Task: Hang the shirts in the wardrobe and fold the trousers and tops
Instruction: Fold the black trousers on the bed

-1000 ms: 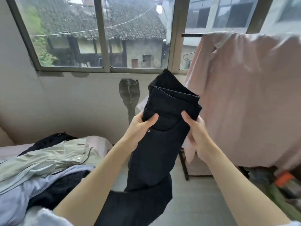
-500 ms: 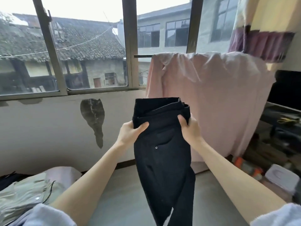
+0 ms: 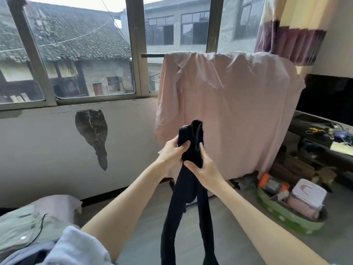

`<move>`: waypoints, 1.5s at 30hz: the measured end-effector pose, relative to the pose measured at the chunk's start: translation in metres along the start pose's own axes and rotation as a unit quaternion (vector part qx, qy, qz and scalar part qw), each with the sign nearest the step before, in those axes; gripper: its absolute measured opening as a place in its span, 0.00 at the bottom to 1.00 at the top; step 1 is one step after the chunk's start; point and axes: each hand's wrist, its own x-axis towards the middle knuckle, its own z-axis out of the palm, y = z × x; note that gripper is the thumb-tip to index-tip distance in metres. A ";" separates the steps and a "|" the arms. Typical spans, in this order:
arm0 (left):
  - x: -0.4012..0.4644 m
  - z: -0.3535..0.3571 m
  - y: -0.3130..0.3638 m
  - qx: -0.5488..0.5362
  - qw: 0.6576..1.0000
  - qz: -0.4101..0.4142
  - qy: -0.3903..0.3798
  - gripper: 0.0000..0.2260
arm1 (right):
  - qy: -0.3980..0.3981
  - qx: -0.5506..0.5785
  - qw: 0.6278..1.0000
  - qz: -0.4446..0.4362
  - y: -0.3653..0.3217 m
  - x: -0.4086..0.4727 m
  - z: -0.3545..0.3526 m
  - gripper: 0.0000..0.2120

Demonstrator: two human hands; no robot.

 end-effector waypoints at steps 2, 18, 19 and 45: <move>-0.001 0.000 0.001 0.055 0.998 -0.006 -0.040 0.12 | 0.044 0.028 0.999 0.013 0.007 0.002 -0.007 0.13; -0.047 -0.075 -0.045 0.463 0.851 0.051 0.244 0.13 | 0.223 -0.043 0.966 0.127 0.007 0.022 0.007 0.19; -0.047 -0.069 -0.049 0.431 0.870 0.038 0.236 0.15 | 0.217 -0.041 0.968 0.118 0.003 0.022 0.017 0.20; -0.061 -0.025 -0.042 -0.050 0.987 -0.045 0.145 0.08 | 0.070 -0.064 0.995 0.013 -0.018 -0.017 0.047 0.12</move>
